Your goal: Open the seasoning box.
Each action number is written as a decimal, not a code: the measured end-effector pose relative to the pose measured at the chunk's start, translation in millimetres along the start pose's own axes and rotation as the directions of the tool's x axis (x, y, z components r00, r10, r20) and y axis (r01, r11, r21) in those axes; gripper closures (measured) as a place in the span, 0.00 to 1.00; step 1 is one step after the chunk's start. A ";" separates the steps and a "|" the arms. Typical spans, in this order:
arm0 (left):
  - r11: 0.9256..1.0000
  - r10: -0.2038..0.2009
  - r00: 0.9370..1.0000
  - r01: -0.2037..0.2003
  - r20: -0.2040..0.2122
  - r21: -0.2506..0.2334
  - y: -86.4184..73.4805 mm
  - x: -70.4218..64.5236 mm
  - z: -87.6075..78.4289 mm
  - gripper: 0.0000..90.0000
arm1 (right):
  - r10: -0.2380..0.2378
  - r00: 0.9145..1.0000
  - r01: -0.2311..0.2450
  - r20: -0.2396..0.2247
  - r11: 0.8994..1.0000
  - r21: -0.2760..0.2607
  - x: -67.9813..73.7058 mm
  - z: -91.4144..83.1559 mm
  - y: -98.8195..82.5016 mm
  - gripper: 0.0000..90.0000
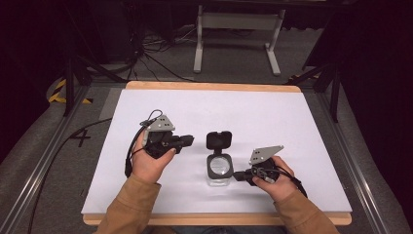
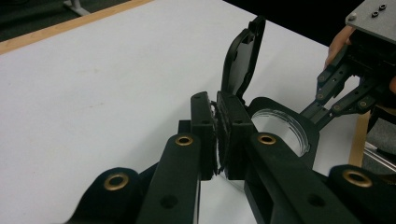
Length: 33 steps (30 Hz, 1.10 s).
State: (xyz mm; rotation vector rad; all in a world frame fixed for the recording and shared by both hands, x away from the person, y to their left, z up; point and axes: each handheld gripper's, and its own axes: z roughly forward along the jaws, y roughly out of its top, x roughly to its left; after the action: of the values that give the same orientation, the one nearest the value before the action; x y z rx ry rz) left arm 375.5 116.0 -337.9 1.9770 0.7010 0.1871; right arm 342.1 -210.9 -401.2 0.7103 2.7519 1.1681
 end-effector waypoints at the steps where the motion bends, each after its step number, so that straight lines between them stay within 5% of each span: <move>1: 1.000 -0.002 1.000 0.002 0.001 0.001 0.0 -0.2 0.2 0.95 | 0.001 1.000 -0.001 -0.005 1.000 0.002 0.5 0.6 0.0 1.00; 10: 1.000 0.003 1.000 -0.003 0.008 0.011 0.0 1.8 -0.8 0.94 | 0.001 1.000 -0.001 -0.004 1.000 0.005 0.6 0.4 0.2 1.00; 20: 0.998 0.009 1.000 -0.007 -0.030 0.060 -4.9 5.4 -10.5 0.89 | 0.043 0.996 -0.036 0.076 0.996 -0.085 -18.0 -34.4 -2.5 0.96; 24: 0.996 0.026 0.998 -0.021 -0.058 0.087 -8.9 10.6 -20.5 0.87 | 0.092 0.989 -0.076 0.120 0.988 -0.133 -32.1 -55.0 -7.8 0.94; 28: 0.996 -0.004 0.996 0.011 -0.084 0.087 -13.7 14.5 -24.8 0.85 | 0.127 0.979 -0.102 0.162 0.982 -0.157 -43.9 -69.1 -13.5 0.91; 33: 0.989 -0.015 0.994 0.031 -0.110 0.147 -20.6 24.3 -24.4 0.82 | 0.190 0.952 -0.151 0.241 0.974 -0.169 -64.1 -89.7 -26.4 0.83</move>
State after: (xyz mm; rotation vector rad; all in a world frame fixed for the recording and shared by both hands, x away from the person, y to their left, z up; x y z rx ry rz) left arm 377.3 155.0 -347.2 2.1115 0.8279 0.2360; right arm 367.7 -314.7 -363.3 1.0189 2.4043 1.2008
